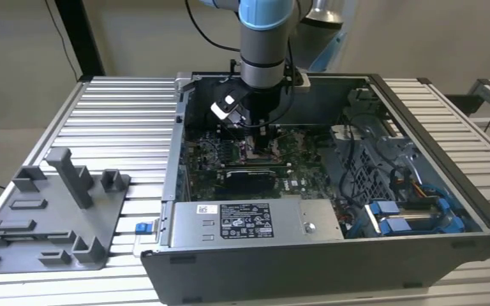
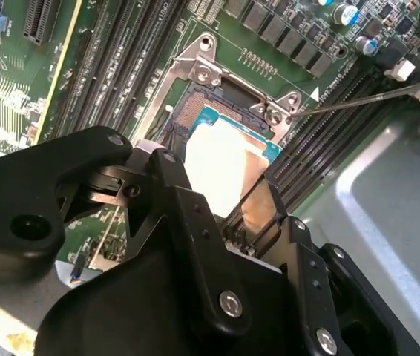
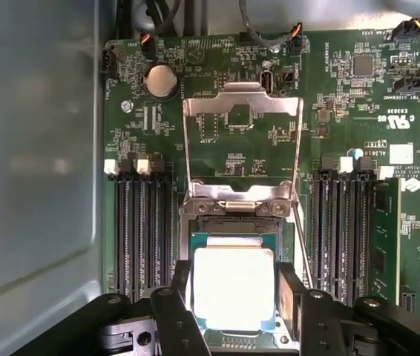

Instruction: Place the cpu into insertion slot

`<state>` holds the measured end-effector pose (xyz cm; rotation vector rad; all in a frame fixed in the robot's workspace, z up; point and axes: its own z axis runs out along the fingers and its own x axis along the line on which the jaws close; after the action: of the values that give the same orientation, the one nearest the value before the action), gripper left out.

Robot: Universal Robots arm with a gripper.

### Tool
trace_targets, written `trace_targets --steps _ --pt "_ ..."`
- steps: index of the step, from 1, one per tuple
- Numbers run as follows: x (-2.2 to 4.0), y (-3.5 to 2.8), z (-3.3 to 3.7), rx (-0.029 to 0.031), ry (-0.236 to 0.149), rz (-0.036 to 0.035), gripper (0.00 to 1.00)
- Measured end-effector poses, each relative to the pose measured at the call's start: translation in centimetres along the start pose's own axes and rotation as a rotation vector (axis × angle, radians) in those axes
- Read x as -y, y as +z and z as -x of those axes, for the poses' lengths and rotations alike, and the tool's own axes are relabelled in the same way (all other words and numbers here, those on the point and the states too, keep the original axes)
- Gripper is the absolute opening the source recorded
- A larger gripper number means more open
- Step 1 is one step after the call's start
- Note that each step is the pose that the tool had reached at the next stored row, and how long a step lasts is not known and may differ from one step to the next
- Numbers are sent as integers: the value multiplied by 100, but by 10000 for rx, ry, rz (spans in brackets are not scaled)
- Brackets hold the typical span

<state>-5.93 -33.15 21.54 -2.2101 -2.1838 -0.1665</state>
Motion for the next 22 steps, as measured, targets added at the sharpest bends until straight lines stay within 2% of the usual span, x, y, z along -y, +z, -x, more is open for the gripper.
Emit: trace_targets --steps 8,16,22 --pt "-7 69 7 -6 -129 -14 0" --pt "-10 114 11 -17 -342 -35 0" --pt "-9 146 18 -17 -345 -48 0"
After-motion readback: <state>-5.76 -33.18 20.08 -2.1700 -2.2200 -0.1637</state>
